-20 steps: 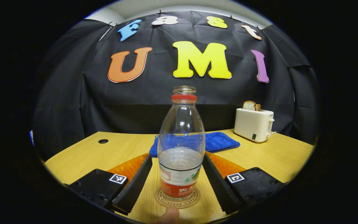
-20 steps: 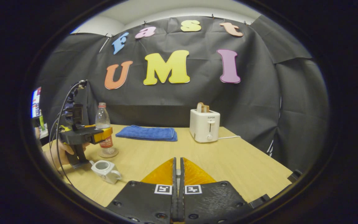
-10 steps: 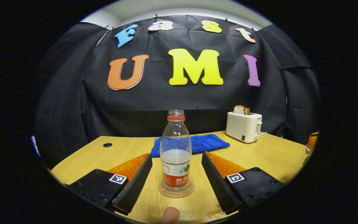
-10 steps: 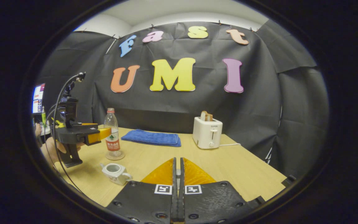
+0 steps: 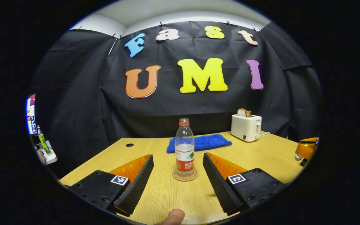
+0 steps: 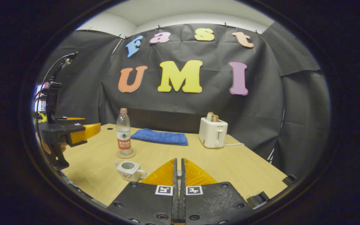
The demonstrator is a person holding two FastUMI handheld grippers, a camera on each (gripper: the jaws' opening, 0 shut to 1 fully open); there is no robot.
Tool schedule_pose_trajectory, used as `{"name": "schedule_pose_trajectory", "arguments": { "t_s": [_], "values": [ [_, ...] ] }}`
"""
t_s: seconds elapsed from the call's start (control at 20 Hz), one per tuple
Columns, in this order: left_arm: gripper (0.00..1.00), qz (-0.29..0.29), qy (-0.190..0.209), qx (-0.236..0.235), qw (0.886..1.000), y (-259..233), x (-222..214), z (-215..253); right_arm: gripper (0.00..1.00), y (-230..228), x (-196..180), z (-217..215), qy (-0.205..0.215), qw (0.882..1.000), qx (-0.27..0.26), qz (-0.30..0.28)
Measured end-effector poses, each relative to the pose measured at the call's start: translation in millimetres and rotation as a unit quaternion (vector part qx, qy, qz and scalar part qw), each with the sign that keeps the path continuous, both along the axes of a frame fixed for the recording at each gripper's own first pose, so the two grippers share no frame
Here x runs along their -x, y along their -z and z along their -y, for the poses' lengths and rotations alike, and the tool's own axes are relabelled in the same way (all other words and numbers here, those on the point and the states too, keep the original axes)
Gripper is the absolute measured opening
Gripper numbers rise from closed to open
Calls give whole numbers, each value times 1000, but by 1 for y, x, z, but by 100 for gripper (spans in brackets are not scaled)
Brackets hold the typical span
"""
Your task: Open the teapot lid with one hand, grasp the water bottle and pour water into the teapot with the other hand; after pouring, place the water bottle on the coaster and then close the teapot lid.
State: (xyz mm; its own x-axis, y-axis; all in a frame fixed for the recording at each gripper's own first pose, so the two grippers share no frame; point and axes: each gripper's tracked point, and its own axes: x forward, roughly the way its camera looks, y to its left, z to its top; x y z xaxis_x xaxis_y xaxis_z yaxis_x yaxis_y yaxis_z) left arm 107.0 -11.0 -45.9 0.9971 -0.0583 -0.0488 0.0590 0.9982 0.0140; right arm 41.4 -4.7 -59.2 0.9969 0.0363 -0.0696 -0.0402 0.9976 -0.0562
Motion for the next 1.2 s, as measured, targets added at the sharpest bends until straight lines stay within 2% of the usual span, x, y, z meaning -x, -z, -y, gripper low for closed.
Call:
{"name": "schedule_pose_trajectory", "arguments": {
  "t_s": [0.15,0.4,0.55,0.7,0.85,1.2],
  "values": [
    [99,-5,-29,-3,1000,2,20,-14,0,8,-4,-7,-9,1000,-2,0],
    [99,2,-27,8,1000,-7,43,-28,1,20,-21,-40,-40,999,-7,-18],
    [99,21,-16,7,1000,-22,53,-35,1,17,-34,-70,-72,997,-13,-13],
    [99,22,-37,11,999,-29,57,-57,1,17,-48,-96,-97,995,-19,-18],
    [99,14,-37,29,999,-28,59,-65,1,16,-62,-117,-116,992,-32,-28],
    [99,5,-44,34,998,-24,60,-80,1,31,-91,-141,-120,991,-34,-46]
  ]
}}
